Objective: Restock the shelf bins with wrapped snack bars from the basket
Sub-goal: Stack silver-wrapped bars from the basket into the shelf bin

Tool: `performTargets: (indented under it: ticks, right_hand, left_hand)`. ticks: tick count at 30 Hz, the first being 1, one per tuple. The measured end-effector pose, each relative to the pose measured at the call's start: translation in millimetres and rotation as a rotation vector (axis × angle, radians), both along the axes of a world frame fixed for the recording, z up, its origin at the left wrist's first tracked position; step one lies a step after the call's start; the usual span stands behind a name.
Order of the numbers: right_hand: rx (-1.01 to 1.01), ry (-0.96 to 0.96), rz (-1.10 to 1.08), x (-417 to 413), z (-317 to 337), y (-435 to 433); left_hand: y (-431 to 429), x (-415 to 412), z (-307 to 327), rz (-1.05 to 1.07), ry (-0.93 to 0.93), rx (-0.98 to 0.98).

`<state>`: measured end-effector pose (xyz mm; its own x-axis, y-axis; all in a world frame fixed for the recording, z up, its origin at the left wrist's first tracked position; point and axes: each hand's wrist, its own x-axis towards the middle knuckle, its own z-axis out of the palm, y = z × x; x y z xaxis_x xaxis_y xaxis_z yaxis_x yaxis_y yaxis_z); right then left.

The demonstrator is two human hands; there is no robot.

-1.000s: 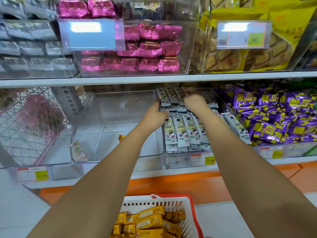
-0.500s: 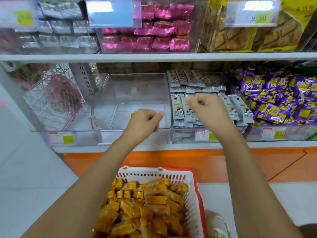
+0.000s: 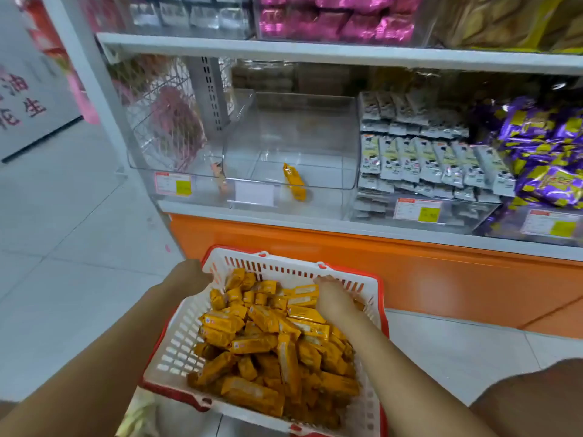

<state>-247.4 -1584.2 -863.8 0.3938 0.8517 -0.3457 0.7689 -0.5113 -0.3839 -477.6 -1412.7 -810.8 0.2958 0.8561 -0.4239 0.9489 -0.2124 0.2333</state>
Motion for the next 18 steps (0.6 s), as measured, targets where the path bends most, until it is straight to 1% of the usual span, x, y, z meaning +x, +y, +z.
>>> performTargets:
  ticks: [2, 5, 11, 15, 18]
  right_hand:
    - [-0.014, -0.027, -0.051, 5.1, -16.0, -1.4]
    - [-0.027, -0.027, -0.071, 10.6, -36.3, 1.0]
    - [-0.004, -0.098, -0.109, 14.4, -60.4, 12.5]
    - [-0.021, -0.130, -0.125, 16.8, -66.1, 18.2]
    - [-0.024, -0.100, -0.159, 15.6, -70.2, 19.7]
  left_hand:
    - [4.2, -14.5, -11.8, 0.037, 0.063, 0.004]
    - [14.7, -26.0, -31.7, 0.029, 0.105, 0.008]
    - [49.4, -22.0, -61.7, -0.029, 0.112, 0.031]
    - [67.5, -7.7, -73.5, -0.069, 0.068, 0.045]
    - [73.2, -1.6, -81.7, -0.057, 0.086, 0.046]
